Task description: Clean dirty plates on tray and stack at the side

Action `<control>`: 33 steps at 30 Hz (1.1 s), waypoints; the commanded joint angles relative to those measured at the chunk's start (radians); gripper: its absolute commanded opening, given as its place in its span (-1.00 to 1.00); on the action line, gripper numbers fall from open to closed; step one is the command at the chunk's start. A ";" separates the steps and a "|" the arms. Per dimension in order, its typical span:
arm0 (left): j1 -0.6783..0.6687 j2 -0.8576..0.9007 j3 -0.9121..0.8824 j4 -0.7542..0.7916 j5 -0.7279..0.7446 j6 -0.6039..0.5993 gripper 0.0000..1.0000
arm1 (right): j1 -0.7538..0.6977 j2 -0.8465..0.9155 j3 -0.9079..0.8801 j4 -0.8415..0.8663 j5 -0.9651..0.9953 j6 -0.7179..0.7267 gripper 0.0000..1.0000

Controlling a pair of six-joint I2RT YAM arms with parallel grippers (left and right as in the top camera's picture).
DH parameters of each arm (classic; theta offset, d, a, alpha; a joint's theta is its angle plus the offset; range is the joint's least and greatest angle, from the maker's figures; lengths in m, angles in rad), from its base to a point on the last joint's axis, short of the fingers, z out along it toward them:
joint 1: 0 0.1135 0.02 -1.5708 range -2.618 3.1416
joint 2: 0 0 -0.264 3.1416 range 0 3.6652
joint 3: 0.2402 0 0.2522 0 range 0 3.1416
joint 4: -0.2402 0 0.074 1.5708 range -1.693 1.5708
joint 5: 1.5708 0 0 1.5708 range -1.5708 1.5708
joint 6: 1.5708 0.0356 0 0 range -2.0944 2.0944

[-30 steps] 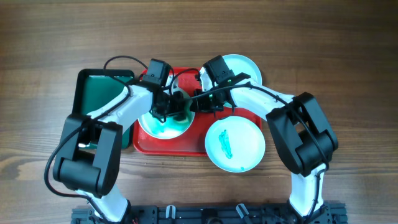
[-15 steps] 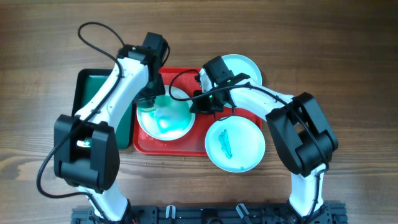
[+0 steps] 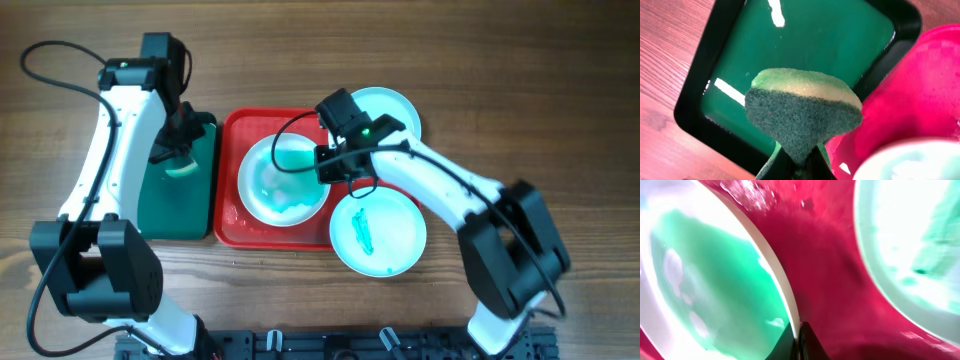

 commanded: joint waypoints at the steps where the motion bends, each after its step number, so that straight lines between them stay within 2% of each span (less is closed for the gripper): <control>1: 0.019 -0.019 0.020 0.027 0.017 -0.010 -0.92 | 0.077 -0.091 0.020 -0.024 0.315 0.001 -0.91; 11: 0.019 -0.019 0.020 0.065 0.019 -0.010 -0.92 | 0.220 -0.113 0.020 -0.053 0.745 0.000 -0.91; 16: 0.019 -0.019 0.020 0.065 0.075 -0.010 -0.92 | 0.296 -0.125 0.020 -0.060 0.916 0.000 -0.91; 23: 0.019 -0.019 0.020 0.065 0.074 -0.010 -0.92 | 0.430 -0.161 0.027 -0.034 1.291 -0.003 -0.92; 29: 0.019 -0.019 0.020 0.065 0.074 -0.010 -0.92 | 0.530 -0.161 0.026 0.097 1.587 -0.146 -0.92; 33: 0.019 -0.019 0.020 0.065 0.074 -0.010 -0.92 | 0.546 -0.161 0.026 0.173 1.596 -0.207 -0.91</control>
